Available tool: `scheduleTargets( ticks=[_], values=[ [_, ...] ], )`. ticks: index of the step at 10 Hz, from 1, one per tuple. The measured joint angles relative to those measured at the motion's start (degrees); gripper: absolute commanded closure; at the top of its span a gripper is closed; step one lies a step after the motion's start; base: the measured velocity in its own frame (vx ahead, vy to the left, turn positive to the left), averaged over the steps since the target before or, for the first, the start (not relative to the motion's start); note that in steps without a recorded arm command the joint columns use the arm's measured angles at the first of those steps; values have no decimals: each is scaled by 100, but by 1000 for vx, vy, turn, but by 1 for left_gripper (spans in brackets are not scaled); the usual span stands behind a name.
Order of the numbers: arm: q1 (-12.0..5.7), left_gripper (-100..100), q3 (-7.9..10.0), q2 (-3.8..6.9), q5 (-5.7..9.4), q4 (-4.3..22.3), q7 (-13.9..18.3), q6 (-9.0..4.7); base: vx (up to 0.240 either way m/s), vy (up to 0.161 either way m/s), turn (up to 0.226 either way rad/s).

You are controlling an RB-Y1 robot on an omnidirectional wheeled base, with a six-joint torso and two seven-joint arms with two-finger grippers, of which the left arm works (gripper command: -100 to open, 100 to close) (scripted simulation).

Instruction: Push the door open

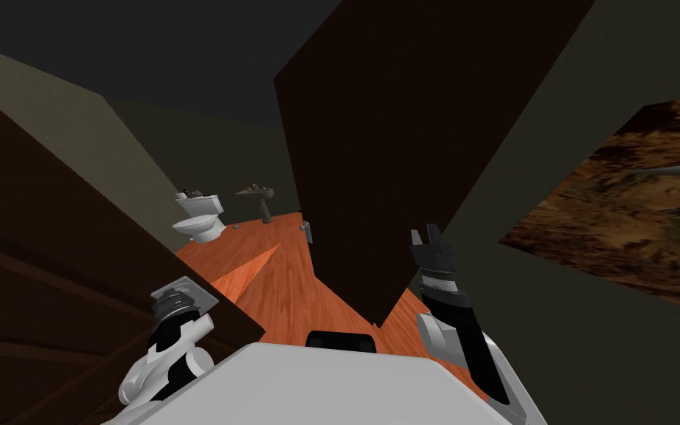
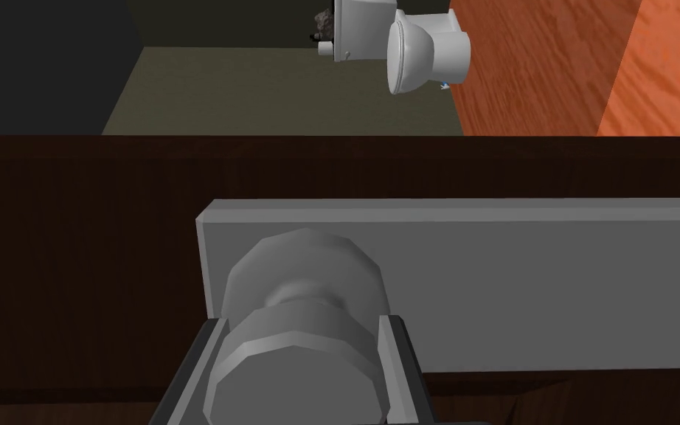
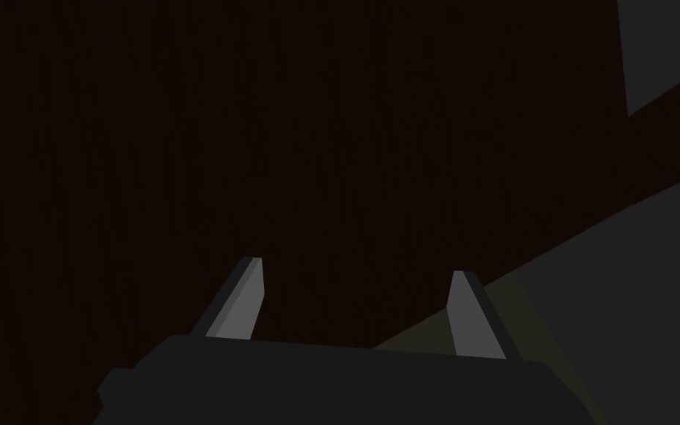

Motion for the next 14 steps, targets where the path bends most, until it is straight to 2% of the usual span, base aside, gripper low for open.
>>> scheduleTargets(
  ticks=[1,2,3,4,5,6,8,9,10,11,12,13,14],
  values=[
    [-44,100,128,38,16,80,-86,-26,10,68,-55],
    [-9,100,154,-17,23,-81,-90,33,4,58,-60],
    [-47,100,253,-60,31,-159,-149,68,2,71,-117],
    [-87,100,380,-29,47,-88,-233,39,1,95,-131],
    [-110,100,516,-8,68,8,-309,-49,-2,72,-52],
    [-108,100,563,-47,75,-94,-338,-14,6,63,-86],
    [-112,100,770,-107,105,-235,-429,40,8,87,-130],
    [-125,100,906,-195,123,-391,-506,102,5,72,-49],
    [-179,100,989,-115,131,-257,-576,56,9,60,-81],
    [-239,100,1115,-3,146,-38,-661,-74,14,51,-55],
    [-225,100,1158,8,155,-50,-680,-81,8,24,1],
    [-224,100,1170,-101,154,-269,-686,12,-4,35,-66],
    [-268,100,1275,-123,163,-295,-757,32,-4,63,-128]
  ],
)
